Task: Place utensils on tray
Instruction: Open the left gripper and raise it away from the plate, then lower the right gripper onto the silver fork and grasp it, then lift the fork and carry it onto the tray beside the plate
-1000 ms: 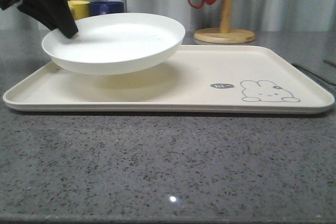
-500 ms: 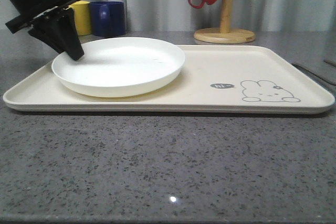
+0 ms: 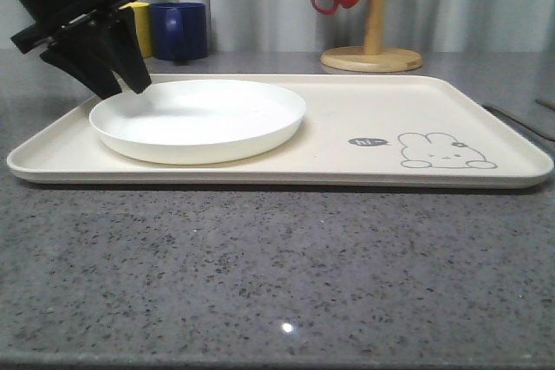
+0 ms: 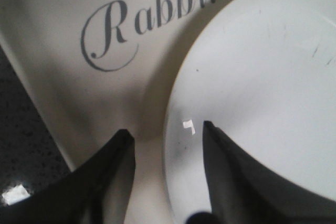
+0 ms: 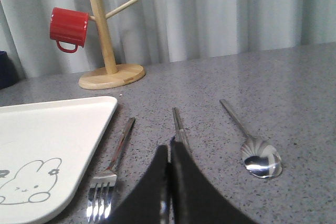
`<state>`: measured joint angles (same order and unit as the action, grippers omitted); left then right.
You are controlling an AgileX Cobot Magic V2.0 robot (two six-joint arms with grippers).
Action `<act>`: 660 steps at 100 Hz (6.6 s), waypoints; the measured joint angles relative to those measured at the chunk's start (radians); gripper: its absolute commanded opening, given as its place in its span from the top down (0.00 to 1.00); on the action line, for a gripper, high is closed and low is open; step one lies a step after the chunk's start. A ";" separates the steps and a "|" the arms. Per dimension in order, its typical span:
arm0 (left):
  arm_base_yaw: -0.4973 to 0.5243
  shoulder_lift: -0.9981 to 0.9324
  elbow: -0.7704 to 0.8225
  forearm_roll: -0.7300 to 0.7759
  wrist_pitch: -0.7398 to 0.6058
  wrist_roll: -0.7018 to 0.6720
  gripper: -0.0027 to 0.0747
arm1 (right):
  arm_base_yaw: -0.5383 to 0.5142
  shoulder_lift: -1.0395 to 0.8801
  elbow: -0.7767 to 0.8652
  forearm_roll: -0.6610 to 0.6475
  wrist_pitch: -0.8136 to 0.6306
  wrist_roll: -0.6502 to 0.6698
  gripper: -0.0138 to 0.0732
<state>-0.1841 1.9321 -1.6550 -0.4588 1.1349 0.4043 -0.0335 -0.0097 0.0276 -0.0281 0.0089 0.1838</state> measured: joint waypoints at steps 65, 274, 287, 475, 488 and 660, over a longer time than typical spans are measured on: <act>0.000 -0.485 0.317 0.018 -0.446 -0.002 0.55 | 0.000 0.000 0.000 0.000 0.000 0.000 0.93; 0.000 -1.507 1.202 0.066 -0.940 -0.002 0.99 | 0.000 0.813 -0.905 0.034 0.786 0.000 0.93; 0.000 -1.507 1.202 0.066 -0.940 -0.002 0.99 | 0.000 0.881 -0.910 0.034 0.805 0.000 0.81; -0.001 -1.507 1.202 0.066 -0.938 -0.002 0.99 | 0.116 1.601 -1.177 0.189 0.834 -0.150 0.54; -0.001 -1.507 1.202 0.066 -0.938 -0.002 0.99 | 0.116 1.612 -1.177 0.189 0.831 -0.150 0.54; -0.001 -1.507 1.202 0.066 -0.938 -0.002 0.99 | 0.548 1.702 -1.414 -0.057 0.788 0.481 0.92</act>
<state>-0.1848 0.4247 -0.4525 -0.3927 0.1969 0.4021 0.5140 1.6923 -1.3866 -0.0856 0.7972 0.6645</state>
